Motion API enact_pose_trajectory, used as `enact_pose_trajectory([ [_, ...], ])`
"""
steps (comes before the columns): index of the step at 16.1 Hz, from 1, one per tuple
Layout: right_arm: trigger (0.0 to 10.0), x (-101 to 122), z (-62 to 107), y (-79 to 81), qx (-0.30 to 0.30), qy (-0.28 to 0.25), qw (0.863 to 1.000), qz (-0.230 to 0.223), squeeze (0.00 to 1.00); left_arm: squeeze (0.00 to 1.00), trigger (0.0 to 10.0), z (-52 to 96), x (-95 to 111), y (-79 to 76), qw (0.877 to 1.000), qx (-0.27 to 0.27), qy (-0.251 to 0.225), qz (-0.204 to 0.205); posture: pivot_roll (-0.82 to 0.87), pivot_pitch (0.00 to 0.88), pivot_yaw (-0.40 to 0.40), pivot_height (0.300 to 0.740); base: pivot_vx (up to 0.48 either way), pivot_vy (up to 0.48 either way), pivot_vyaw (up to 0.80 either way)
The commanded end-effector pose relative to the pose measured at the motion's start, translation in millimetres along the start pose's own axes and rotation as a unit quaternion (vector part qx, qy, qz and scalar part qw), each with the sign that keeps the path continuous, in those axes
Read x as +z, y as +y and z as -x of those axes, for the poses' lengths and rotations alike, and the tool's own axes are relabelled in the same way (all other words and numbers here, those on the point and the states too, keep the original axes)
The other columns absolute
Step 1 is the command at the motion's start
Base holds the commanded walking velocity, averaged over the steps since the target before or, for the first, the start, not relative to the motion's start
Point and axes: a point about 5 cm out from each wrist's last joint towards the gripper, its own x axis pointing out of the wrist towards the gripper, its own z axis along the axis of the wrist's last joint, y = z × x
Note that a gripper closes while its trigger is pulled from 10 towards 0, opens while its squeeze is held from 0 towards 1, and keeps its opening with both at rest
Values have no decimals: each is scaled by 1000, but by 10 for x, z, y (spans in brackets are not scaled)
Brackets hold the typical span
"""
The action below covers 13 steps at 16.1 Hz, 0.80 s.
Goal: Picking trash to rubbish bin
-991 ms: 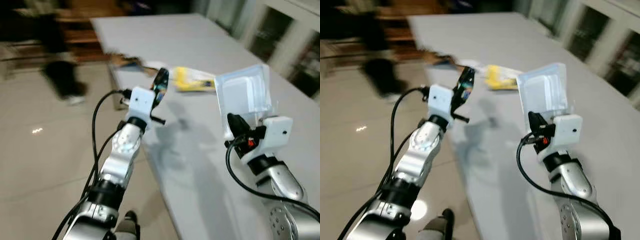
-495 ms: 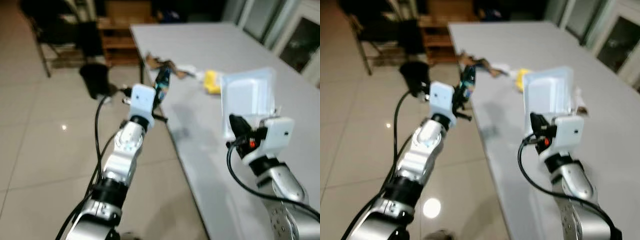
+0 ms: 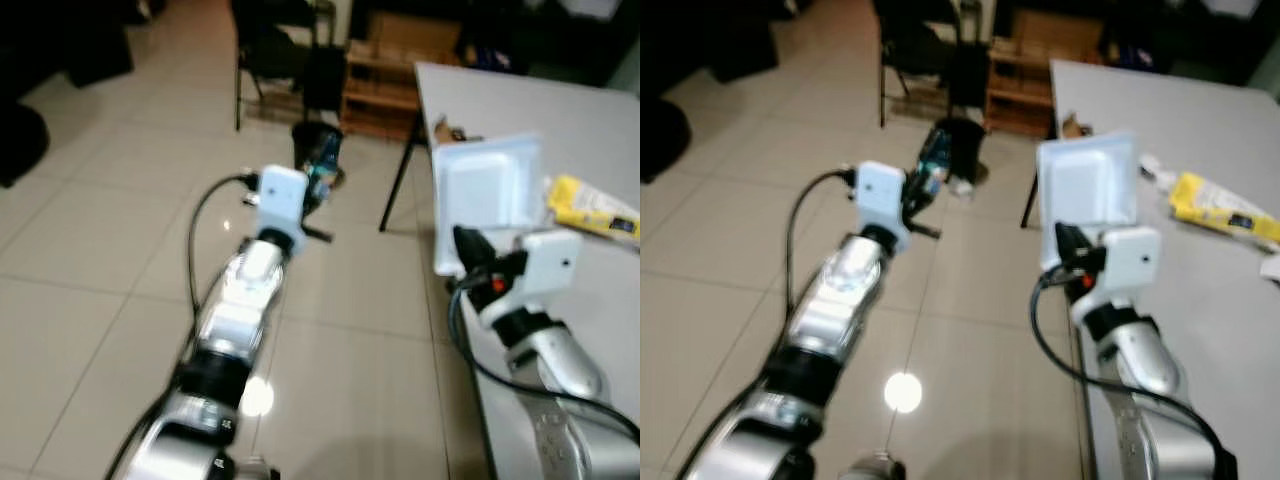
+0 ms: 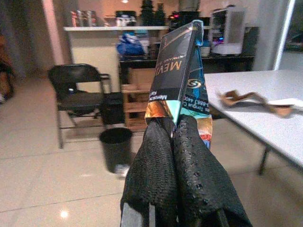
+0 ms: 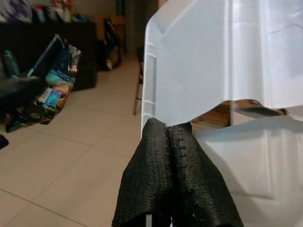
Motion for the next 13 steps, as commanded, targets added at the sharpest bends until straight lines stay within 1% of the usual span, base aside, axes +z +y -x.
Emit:
enact_pose_trajectory([
  [1,10000,-1,30,-69,-13,4,1000,8,0,0,10000,-26,27,-98,1000,-20,-4,7,118,79,-76,740,266,0,0],
  [7,10000,5,19,-84,-15,3,1000,9,0,0,10000,-38,31,-96,1000,-26,-4,10,115,74,-80,740,345,0,0],
  [13,10000,5,5,-72,-10,3,1000,9,0,0,10000,-42,19,-87,1000,-24,-1,10,116,75,-81,740,442,0,0],
])
